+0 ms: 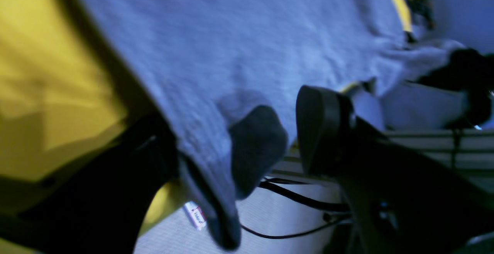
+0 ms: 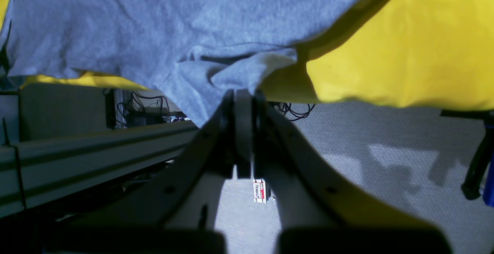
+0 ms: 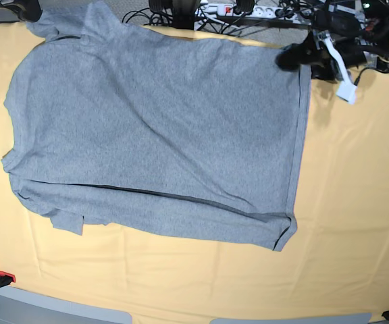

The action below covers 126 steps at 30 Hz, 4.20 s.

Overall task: Layout the t-shirt on the table in an organized manner, then fold the t-shirt properly
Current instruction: 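Move the left gripper to the shirt's collar corner and grasp it, then drag the grasped collar corner outward with the left gripper, then grasp the shirt edges with both grippers and pull them apart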

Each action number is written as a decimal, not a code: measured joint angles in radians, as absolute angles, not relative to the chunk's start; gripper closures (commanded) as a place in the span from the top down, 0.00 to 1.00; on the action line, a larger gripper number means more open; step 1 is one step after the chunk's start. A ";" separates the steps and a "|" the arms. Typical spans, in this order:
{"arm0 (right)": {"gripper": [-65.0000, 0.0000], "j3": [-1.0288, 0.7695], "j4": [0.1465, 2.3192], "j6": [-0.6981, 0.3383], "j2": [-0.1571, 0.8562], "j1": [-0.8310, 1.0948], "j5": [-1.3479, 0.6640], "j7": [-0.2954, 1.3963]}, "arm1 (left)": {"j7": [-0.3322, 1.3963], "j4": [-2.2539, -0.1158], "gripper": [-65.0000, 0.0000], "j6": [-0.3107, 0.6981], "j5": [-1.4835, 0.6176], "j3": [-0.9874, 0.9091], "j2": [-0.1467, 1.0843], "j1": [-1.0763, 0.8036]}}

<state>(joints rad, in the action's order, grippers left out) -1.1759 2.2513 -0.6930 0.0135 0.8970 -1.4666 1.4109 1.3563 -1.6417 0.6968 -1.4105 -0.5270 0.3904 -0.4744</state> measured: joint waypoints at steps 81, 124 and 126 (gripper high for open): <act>0.00 -1.176 2.348 -0.693 0.109 1.148 -1.410 1.407 | 1.396 -2.016 0.00 0.694 -1.467 -0.637 0.798 -0.798; 0.00 -1.162 2.328 -0.693 0.221 0.757 -1.396 1.401 | 1.314 -2.092 0.00 0.693 -1.319 -0.433 0.646 -0.350; 0.00 -1.135 2.271 -0.693 0.245 0.744 -1.392 1.396 | 1.304 -2.092 0.00 0.693 -1.293 -0.433 0.647 -0.320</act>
<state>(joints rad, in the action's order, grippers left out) -1.1351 2.2715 -0.6930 0.2455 0.7437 -1.3918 1.3964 1.3037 -2.0918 0.6933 -1.2926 -0.4332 0.6468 -0.3199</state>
